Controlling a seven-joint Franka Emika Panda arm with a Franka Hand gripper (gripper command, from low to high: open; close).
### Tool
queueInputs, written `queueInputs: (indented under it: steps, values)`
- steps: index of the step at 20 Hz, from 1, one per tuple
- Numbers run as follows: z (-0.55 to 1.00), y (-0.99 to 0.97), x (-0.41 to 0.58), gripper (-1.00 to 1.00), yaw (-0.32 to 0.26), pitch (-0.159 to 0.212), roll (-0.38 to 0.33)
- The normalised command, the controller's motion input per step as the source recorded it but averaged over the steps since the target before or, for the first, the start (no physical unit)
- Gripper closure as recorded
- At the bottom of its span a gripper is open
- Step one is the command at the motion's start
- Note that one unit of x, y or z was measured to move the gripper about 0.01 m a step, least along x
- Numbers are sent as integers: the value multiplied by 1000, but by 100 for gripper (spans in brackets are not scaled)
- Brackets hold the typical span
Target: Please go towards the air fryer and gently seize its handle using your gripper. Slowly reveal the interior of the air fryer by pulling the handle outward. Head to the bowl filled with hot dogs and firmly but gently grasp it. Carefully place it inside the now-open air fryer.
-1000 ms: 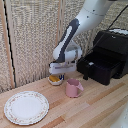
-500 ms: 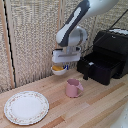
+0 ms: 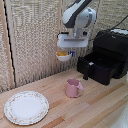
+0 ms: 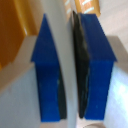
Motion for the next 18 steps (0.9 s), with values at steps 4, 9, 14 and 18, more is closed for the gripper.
queueInputs:
  steps: [4,9,14,18]
  values:
    - [609,-139,0,100,-369,49,5]
    - [487,-441,1,100,-276,93,1]
    - [85,-765,0,100,-164,22,0]
    - [-3,-872,1,100,-131,0,0]
